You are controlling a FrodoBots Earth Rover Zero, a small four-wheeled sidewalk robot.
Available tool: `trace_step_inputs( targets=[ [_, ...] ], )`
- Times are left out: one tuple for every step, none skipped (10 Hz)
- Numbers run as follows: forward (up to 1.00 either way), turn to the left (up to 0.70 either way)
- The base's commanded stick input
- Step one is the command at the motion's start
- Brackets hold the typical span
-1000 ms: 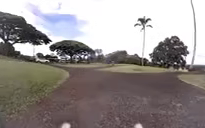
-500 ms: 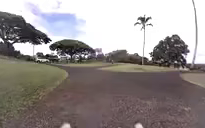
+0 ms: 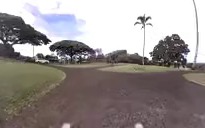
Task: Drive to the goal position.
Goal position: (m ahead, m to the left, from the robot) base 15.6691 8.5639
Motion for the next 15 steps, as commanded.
trace_step_inputs(
  targets=[
    [0.7,0.0],
    [0.7,0.0],
    [0.7,0.01],
    [0.7,0.02],
    [0.7,0.01],
    [0.7,0.0],
    [0.7,0.0],
    [0.7,0.0],
    [0.7,0.05],
    [0.7,0.02],
    [0.7,0.0],
    [0.7,0.0],
    [0.7,0.0],
    [0.7,0.0],
    [0.7,0.0]
  ],
)
